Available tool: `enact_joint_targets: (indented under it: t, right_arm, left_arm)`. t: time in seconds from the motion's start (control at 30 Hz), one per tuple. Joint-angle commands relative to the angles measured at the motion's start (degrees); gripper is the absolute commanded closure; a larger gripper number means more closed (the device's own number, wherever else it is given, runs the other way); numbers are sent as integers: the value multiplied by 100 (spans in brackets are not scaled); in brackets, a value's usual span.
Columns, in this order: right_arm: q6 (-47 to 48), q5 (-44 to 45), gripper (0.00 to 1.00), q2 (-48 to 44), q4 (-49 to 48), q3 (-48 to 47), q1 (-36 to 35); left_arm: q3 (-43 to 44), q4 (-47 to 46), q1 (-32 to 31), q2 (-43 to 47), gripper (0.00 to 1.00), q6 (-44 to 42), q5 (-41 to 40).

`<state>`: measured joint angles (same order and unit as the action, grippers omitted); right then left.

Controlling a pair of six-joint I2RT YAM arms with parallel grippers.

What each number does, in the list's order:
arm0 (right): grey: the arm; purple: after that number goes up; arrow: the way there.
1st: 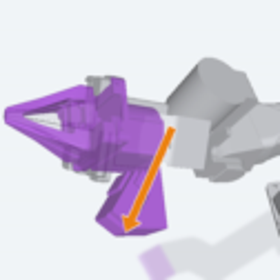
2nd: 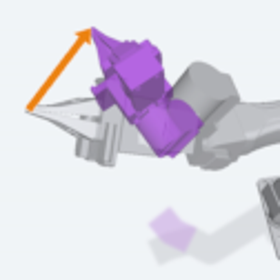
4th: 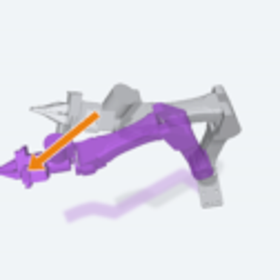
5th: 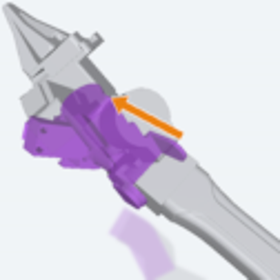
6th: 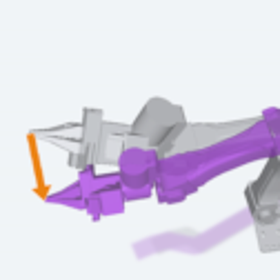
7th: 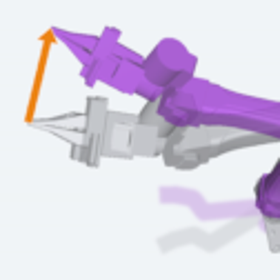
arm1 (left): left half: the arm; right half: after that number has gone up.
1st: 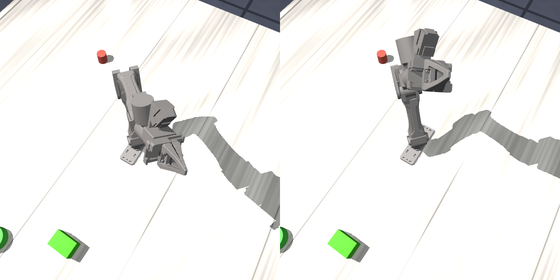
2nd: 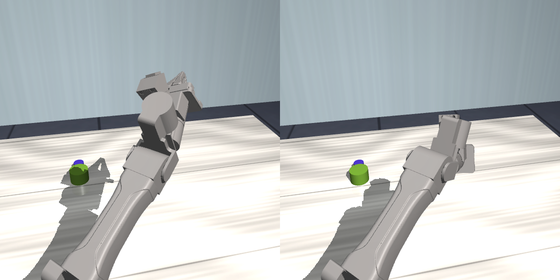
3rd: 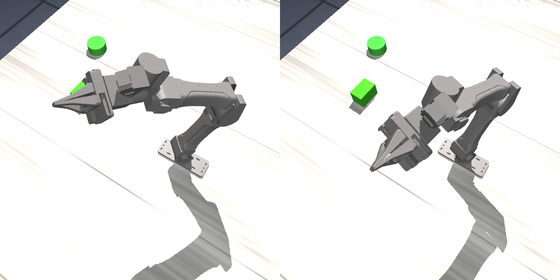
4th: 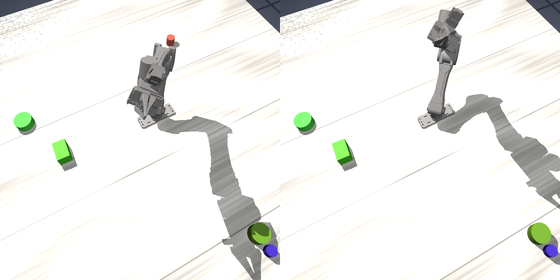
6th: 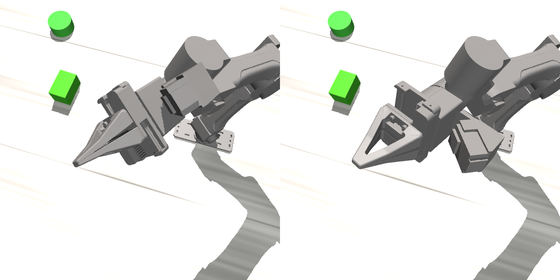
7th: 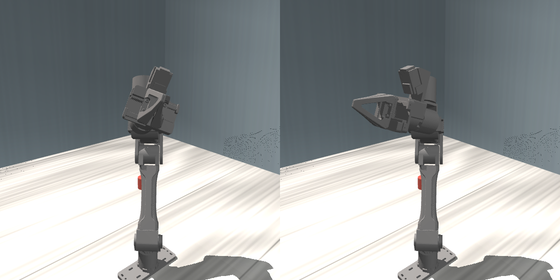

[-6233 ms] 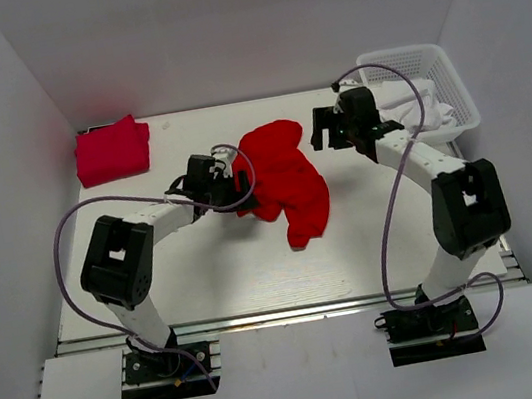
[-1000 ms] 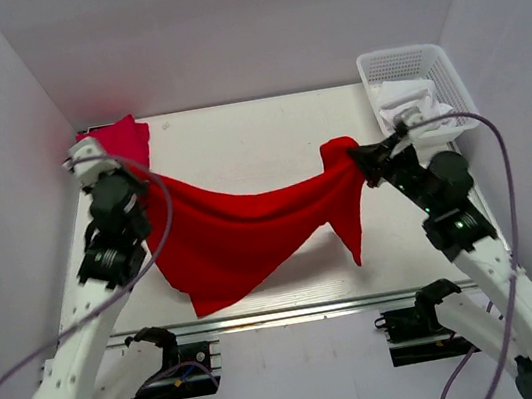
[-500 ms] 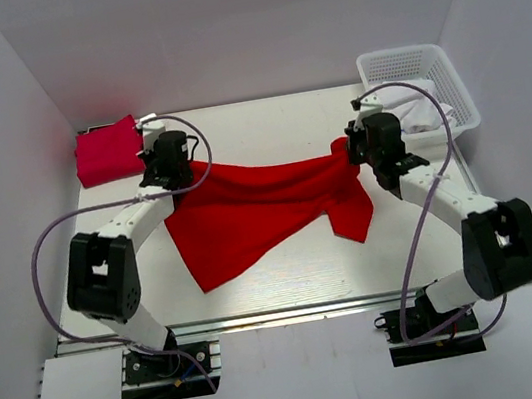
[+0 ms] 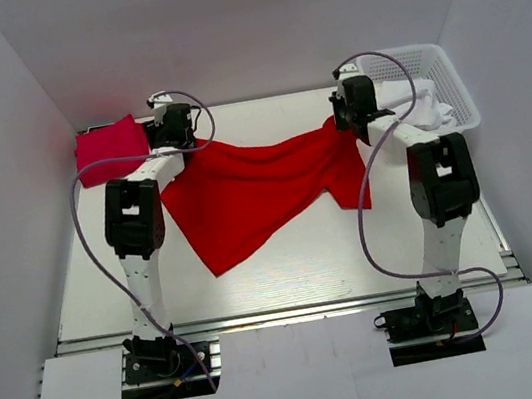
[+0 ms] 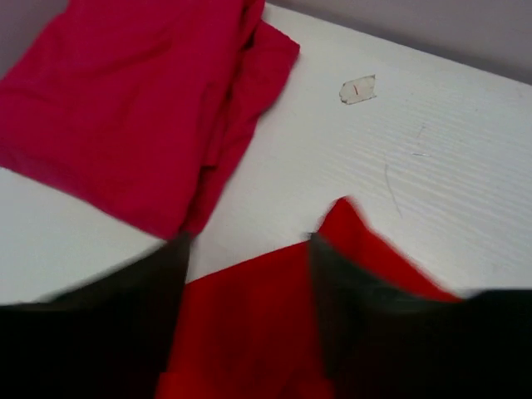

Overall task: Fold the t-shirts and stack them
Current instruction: Flatten out the tshirt

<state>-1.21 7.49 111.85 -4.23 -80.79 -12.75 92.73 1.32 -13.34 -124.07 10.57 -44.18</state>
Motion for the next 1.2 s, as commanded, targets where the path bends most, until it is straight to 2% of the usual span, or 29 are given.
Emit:
enact_joint_targets:
  t: [0.0,0.03,0.07,0.13,0.17,0.27,0.33,0.47,0.57,0.6,0.7,0.73,0.87,1.0,1.17]
  right_arm:
    - [95,183,80,468,387,-1040,141]
    - [95,218,69,774,414,-1200,124]
    - [95,227,50,846,814,-1541,159]
    - [69,192,17,944,1002,-1878,133]
    - [60,174,10,935,1073,-1922,124]
    - [-204,113,10,437,1073,-1713,124]
    - [-274,52,10,215,1073,-1458,106]
    - [-713,-552,10,-871,907,-474,106]
    - [-1169,-976,10,-1376,485,431,115]
    - [-1310,-1038,10,-1568,206,851,124]
    - [-1574,-908,10,-2025,72,1196,124]
    - [-1618,-872,10,-2062,71,1319,124]
    - [-1777,-871,10,-2220,-17,1549,141]
    - [-1891,-828,10,-2264,-43,1611,124]
    - [-1892,-775,10,-2334,-60,1698,141]
  left_arm:
    - [955,543,121,-423,21,15,226]
    - [1480,684,121,-573,7,15,374]
    - [1729,972,121,-809,0,15,375]
    - [2275,1229,121,-882,0,-37,621]
    - [2346,1308,121,-882,0,-89,700]
    - [2075,1362,121,-427,0,-90,1095]
    - [1514,1309,121,-31,0,-90,1376]
    - [362,1440,-2,1354,0,6,1561]
    - [-727,1660,-54,2095,0,208,2570]
    - [-1321,1713,-54,2620,0,400,2921]
    - [-2482,1775,-54,3378,0,770,3766]
    - [-2775,1775,-115,3842,0,771,4003]
    - [-4206,1827,-326,4688,0,1140,5040]
    - [-4876,2152,-738,4927,0,1509,5402]
    - [-5265,2494,-1240,4998,0,1992,5211]
